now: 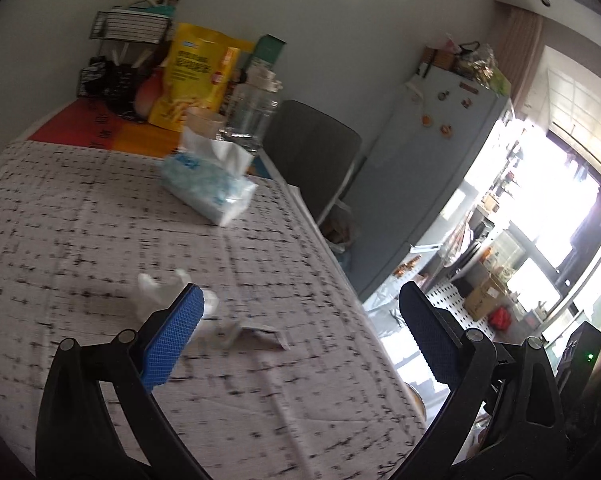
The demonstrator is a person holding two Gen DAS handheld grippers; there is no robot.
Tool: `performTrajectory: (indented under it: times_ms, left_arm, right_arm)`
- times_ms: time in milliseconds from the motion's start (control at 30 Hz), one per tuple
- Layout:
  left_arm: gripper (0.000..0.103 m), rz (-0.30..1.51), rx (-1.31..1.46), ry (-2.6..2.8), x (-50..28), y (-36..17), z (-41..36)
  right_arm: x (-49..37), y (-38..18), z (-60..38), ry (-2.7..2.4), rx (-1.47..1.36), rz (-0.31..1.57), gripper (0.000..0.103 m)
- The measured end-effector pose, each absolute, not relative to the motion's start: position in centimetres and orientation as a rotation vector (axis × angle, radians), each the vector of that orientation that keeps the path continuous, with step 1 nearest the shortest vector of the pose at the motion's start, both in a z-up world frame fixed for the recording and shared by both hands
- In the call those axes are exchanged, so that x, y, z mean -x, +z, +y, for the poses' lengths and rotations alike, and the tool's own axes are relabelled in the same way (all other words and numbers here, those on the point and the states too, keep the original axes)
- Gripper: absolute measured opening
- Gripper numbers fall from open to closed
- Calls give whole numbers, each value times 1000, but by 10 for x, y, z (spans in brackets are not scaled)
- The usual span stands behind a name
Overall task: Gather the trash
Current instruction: 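Move both open grippers back over the table toward the last tissue and paper, then grasp the crumpled white tissue with the left gripper while the right gripper grasps the folded white-and-red paper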
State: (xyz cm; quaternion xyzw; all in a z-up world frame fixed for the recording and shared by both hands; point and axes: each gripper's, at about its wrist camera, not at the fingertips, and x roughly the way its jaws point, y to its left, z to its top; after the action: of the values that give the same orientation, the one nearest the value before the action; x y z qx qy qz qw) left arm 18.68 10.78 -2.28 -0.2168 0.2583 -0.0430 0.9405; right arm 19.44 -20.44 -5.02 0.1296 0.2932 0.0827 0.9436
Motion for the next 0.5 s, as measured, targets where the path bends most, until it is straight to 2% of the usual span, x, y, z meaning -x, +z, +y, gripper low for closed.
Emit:
performTrajectory:
  times_ms: [500]
  left_arm:
    - [97,529,523,88,-153,-48,216]
  right_arm:
    - [-210,-59,-96,337,-182,673,95]
